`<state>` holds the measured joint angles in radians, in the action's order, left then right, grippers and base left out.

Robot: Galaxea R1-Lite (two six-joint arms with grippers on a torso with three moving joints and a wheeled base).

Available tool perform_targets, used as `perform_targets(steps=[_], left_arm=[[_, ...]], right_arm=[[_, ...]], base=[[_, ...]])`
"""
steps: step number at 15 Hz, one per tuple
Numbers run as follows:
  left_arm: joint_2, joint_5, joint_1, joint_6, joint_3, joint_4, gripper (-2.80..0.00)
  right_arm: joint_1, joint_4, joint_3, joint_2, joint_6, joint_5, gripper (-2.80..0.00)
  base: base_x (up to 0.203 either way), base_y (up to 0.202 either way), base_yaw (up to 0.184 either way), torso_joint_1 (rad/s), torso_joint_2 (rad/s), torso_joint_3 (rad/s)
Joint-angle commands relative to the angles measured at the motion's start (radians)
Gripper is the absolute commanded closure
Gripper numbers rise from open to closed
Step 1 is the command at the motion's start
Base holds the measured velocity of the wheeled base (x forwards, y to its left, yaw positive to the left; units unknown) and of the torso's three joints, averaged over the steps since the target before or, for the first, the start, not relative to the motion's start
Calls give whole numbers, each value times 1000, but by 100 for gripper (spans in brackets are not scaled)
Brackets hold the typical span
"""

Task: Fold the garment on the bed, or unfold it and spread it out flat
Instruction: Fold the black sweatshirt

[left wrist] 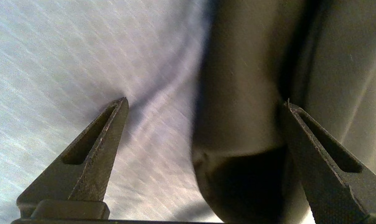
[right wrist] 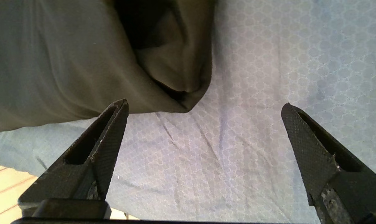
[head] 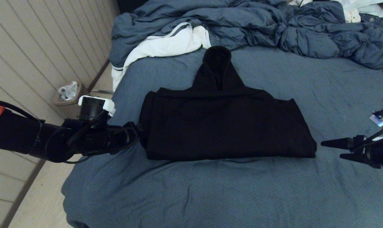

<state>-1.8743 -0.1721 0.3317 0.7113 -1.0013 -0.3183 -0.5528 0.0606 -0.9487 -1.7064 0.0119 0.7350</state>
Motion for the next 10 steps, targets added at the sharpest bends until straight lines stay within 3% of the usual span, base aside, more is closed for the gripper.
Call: perform_targets(steps=[1,7,10], left_arm=[[40,-1,4,5,6,-1,-280],[118,-5,7,8,36,-2,-280],[115,-4,66,18,41,-2,-280]], right_arm=[[-3,1,2,8,0,4,-280],[-3,1,4,-1,-1,4,-280],[-1,1,7,-1,-1,4,-280]], base=[[0,0,0,0,0,0],[0,0,0,0,0,0],[0,0,0,0,0,0]])
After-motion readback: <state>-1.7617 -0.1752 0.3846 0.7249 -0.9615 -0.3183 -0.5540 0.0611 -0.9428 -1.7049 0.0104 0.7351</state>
